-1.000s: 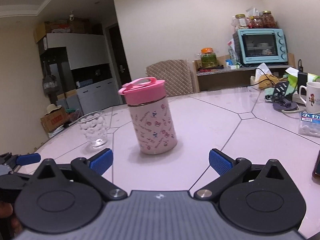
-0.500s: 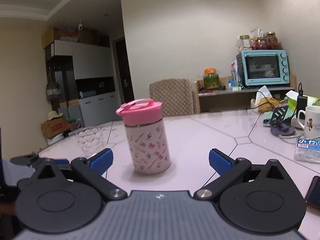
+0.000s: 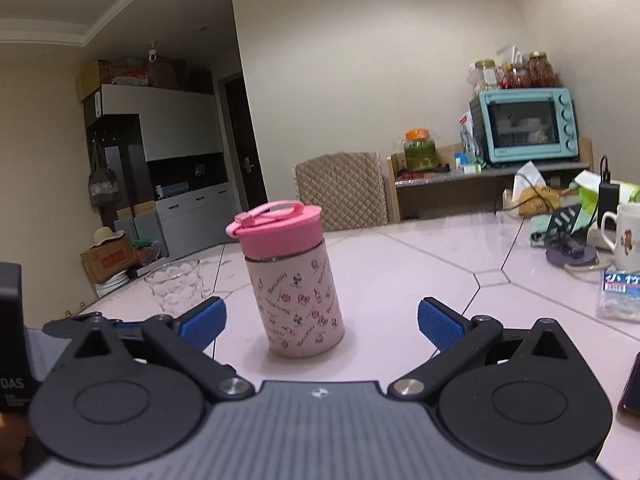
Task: Unscrew bottle cap and pour
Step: 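Move the left tool toward the pink-lidded Hello Kitty bottle, then close the left gripper around the bottle body while the right tool approaches the lid, then grasp the pink lid with the right gripper above the left gripper, then twist the pink lid with the right gripper while the left gripper holds the bottle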
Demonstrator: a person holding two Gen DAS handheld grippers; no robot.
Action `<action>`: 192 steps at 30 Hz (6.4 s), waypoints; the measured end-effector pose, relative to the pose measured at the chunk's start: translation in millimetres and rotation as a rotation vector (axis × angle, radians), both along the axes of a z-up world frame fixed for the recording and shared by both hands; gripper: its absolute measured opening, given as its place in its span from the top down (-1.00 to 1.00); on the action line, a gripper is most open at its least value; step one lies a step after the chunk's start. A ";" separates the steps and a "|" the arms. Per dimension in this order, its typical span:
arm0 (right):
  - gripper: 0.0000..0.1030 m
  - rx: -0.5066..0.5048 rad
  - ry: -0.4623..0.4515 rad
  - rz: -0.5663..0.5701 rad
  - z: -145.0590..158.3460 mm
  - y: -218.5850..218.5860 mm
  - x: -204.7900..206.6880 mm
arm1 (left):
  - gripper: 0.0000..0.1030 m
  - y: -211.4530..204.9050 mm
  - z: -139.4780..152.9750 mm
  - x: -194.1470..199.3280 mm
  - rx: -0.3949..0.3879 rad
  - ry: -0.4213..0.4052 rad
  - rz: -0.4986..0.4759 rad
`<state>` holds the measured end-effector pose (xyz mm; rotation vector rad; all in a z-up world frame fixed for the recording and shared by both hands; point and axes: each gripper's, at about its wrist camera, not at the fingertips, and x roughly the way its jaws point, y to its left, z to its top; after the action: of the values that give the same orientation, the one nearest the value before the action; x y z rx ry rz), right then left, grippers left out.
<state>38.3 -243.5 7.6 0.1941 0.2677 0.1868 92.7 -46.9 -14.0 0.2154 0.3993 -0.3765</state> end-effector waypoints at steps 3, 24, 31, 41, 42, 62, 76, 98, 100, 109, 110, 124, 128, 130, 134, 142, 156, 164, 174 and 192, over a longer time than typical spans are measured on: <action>-1.00 -0.012 -0.012 -0.019 6.1 3.4 7.5 | -1.00 0.6 -0.4 2.8 0.001 -0.012 -0.027; -1.00 -0.057 -0.013 0.026 28.7 38.1 48.3 | -1.00 6.0 -2.2 43.9 -0.017 -0.018 -0.148; -1.00 -0.077 -0.028 0.022 37.5 37.0 57.8 | -1.00 -2.4 3.3 66.6 -0.020 -0.029 -0.201; -1.00 -0.079 -0.011 0.004 47.9 25.1 72.7 | -1.00 -22.5 -2.4 108.4 -0.026 -0.012 -0.274; -1.00 -0.077 -0.011 0.003 48.7 24.4 74.4 | -1.00 -23.0 -3.4 111.5 -0.027 -0.013 -0.283; -1.00 -0.140 0.046 0.006 40.0 26.5 84.7 | -1.00 -19.0 -5.8 134.0 -0.124 -0.007 -0.396; -1.00 -0.170 0.009 0.037 32.7 41.4 102.8 | -0.99 -17.9 -1.1 136.3 -0.141 0.004 -0.435; -1.00 -0.231 0.027 0.014 23.1 57.9 121.5 | -0.75 -18.8 -4.5 140.5 -0.145 0.011 -0.439; -1.00 -0.233 0.034 0.022 22.1 61.8 125.0 | -0.75 -22.2 -5.6 135.9 -0.137 0.016 -0.439; -1.00 -0.214 0.033 0.003 19.5 68.8 140.7 | -0.75 -21.0 -4.8 132.2 -0.140 0.015 -0.436; -1.00 -0.216 0.032 0.001 19.5 70.5 141.9 | -0.75 -20.6 -4.9 132.9 -0.141 0.015 -0.437; -1.00 -0.206 0.067 -0.015 17.5 71.6 153.3 | -0.75 -28.3 -3.8 118.8 -0.141 0.017 -0.437; -0.96 -0.228 0.065 -0.003 17.2 73.0 155.1 | -0.75 -28.6 -5.1 117.3 -0.137 0.018 -0.436; -0.92 -0.232 0.069 0.003 17.7 72.9 156.5 | -0.75 -26.5 -4.1 120.7 -0.140 0.019 -0.435; -0.84 -0.241 0.074 0.016 18.8 72.2 159.9 | -0.75 -27.7 -3.4 118.9 -0.141 0.019 -0.435; -0.67 -0.230 0.075 0.051 17.2 70.5 162.2 | -0.75 -25.4 -2.8 120.9 -0.142 0.020 -0.434; -0.66 -0.231 0.033 0.287 15.7 36.9 172.7 | -0.75 -27.0 -1.8 117.5 -0.140 0.022 -0.430; -0.66 -0.214 -0.010 0.474 15.2 14.8 183.2 | -0.75 -27.0 -0.6 117.4 -0.142 0.022 -0.430; -0.74 -0.218 -0.040 0.500 20.5 9.9 174.6 | -0.75 -29.2 0.7 113.4 -0.145 0.024 -0.429; -0.87 -0.228 -0.010 0.127 19.5 48.4 146.1 | -0.75 -30.7 0.0 108.4 -0.145 0.026 -0.425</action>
<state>184.4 -195.1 27.1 -0.0497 0.2894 0.2810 201.1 -77.6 -14.0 0.1530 0.3486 -0.8244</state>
